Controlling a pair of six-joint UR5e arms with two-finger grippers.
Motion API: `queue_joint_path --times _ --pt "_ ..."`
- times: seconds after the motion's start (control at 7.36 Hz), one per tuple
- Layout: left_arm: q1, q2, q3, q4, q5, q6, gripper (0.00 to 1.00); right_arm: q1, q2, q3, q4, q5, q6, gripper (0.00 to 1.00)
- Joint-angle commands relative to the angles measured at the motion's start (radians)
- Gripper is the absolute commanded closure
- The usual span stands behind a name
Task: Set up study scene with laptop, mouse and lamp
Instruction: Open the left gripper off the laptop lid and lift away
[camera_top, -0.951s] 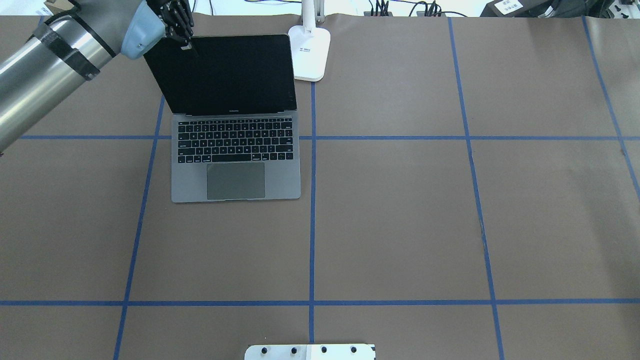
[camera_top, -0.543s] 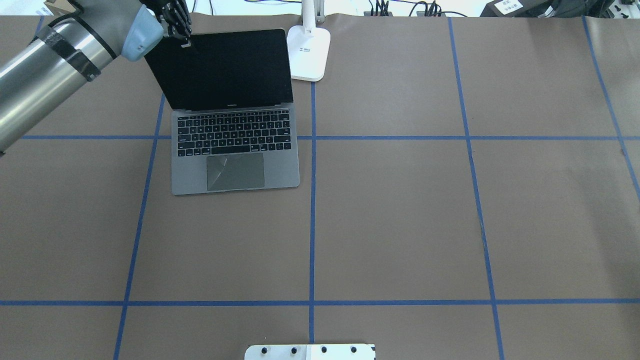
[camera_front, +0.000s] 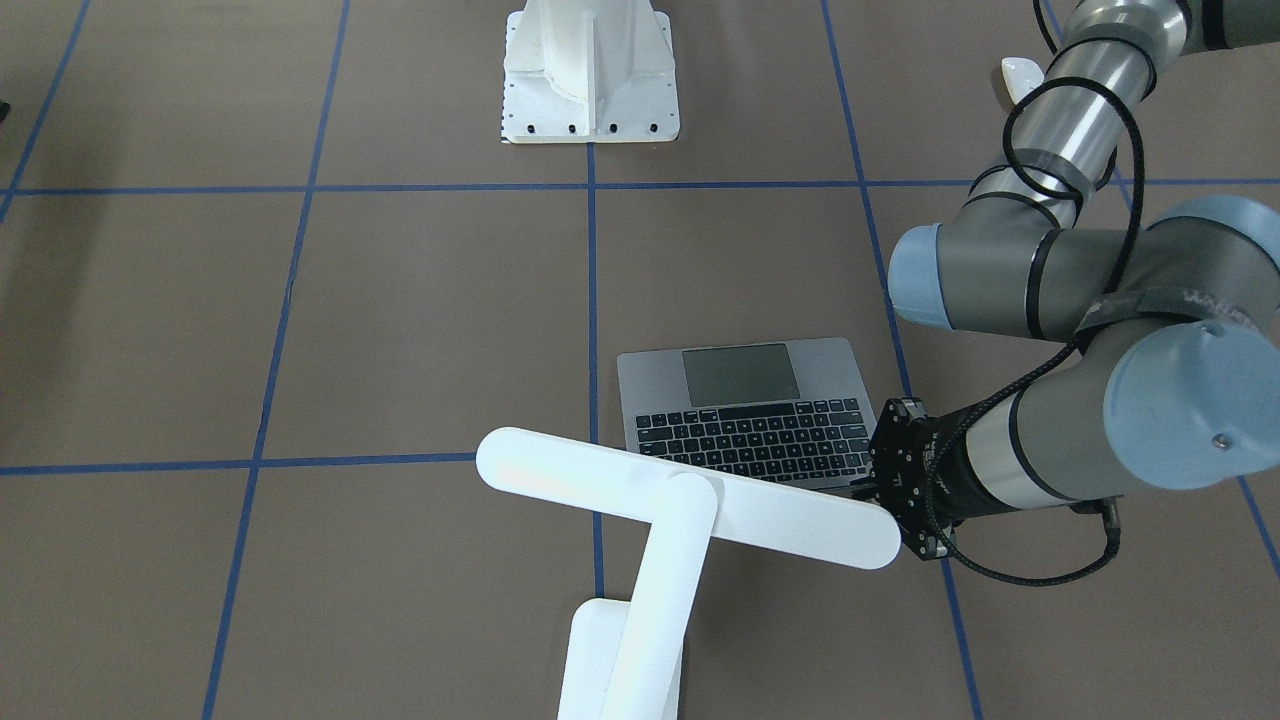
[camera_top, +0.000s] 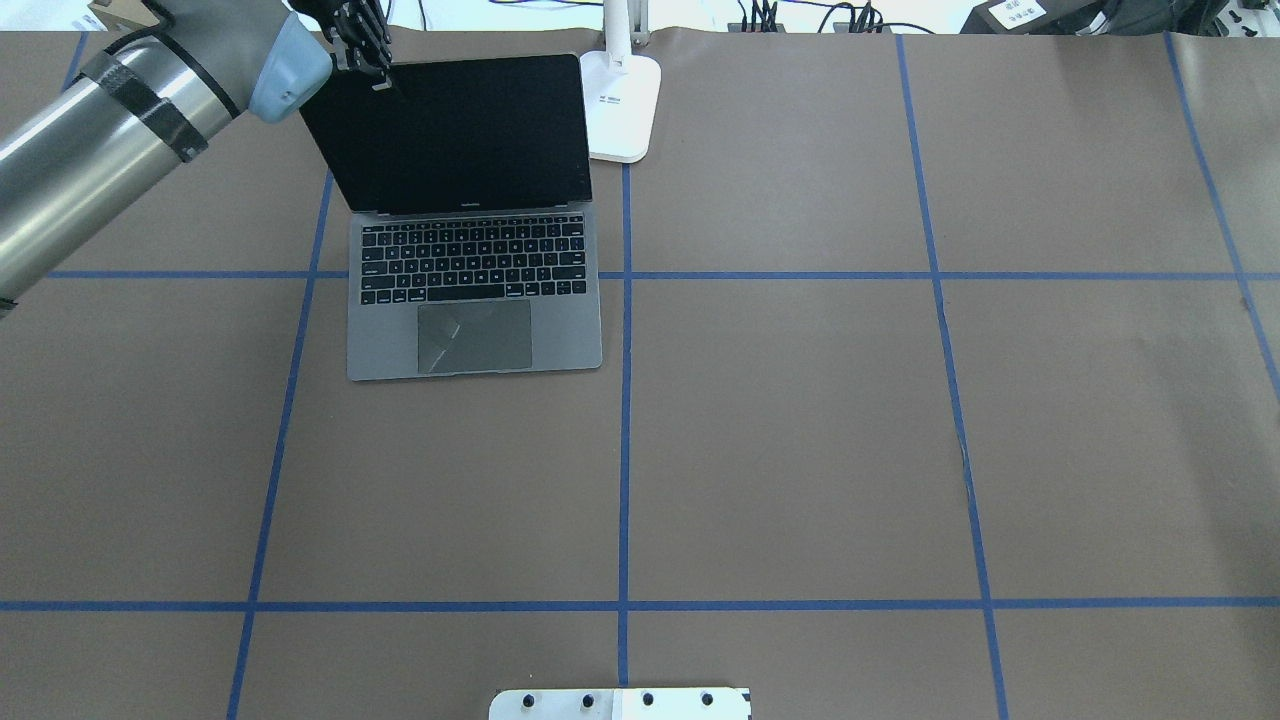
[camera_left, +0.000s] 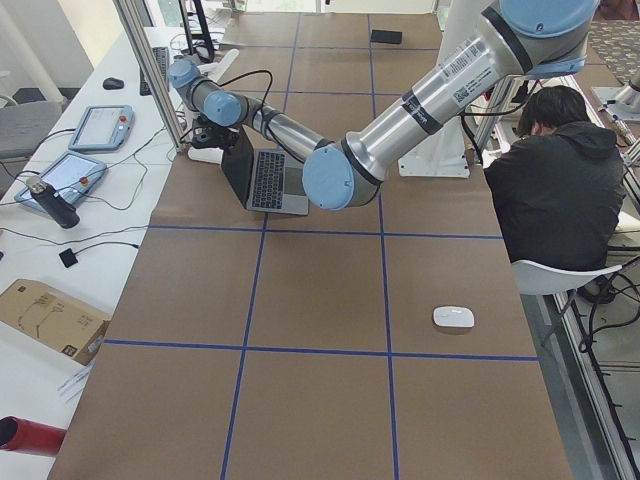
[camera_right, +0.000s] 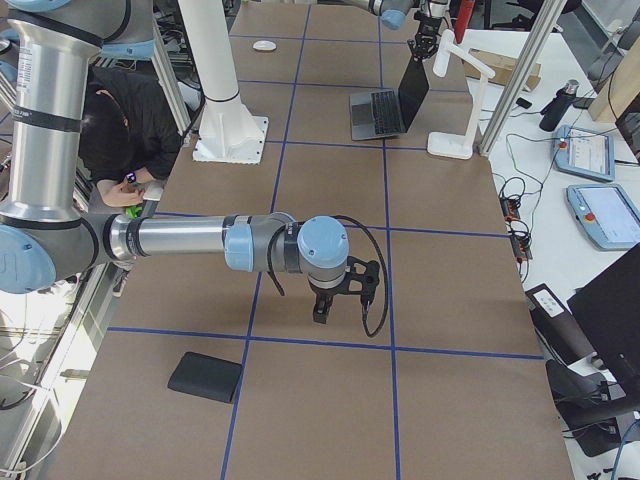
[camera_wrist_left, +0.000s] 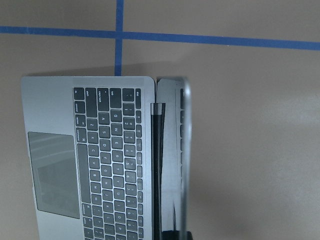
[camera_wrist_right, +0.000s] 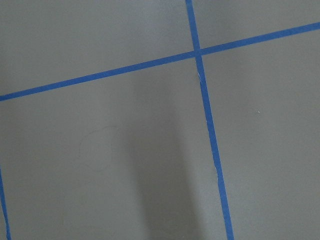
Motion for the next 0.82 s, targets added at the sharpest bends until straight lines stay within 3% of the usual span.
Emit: queue_joint_path --times 0.0,0.41,0.54,0.68 --pt "0.018 -0.003 0.000 -0.013 0.000 -0.002 1.00 0.001 0.000 -0.004 0.001 0.000 0.000 0.01" --pt "0.024 0.000 0.002 -0.030 0.001 0.000 1.00 0.001 0.000 -0.004 0.001 0.000 0.000 0.01" --pt "0.024 0.002 0.002 -0.033 0.001 0.000 0.88 0.000 0.002 -0.004 0.003 0.000 0.002 0.01" --pt "0.022 0.005 0.002 -0.044 0.001 0.001 0.41 0.000 0.005 -0.004 0.000 0.000 0.000 0.01"
